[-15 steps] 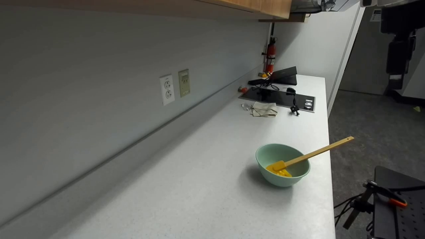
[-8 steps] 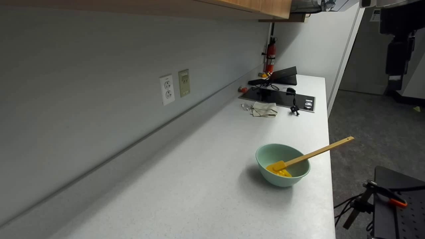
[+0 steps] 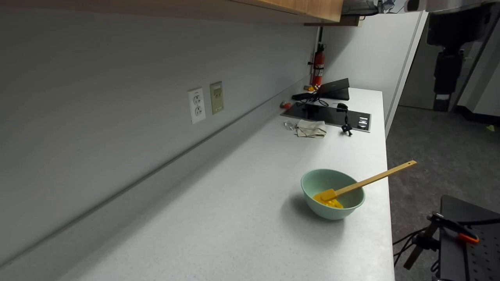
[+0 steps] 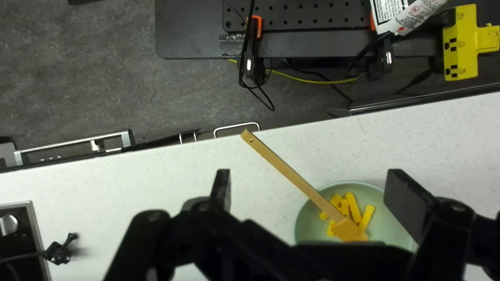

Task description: Mix in the bowl with the spatula

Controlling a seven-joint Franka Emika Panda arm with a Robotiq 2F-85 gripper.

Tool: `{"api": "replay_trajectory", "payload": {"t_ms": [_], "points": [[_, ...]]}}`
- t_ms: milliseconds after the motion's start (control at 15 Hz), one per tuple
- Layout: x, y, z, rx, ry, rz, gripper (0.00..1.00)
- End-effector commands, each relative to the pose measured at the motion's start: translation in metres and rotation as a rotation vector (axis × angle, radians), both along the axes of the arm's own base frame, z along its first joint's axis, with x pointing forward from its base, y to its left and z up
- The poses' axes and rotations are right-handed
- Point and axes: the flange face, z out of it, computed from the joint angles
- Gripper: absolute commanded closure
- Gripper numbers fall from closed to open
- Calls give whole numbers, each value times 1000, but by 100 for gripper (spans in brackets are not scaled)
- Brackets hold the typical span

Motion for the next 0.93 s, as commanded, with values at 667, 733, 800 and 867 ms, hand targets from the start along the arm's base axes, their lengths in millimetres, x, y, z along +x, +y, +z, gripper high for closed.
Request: {"api": "replay_trajectory", "payload": {"t_ms": [667,733,800,867], "points": [[36,31,-74,44,9,220,0],[36,31,-74,44,9,220,0],[36,31,-73,44,7,220,0],[35,33,-73,36,2,231,0]]}}
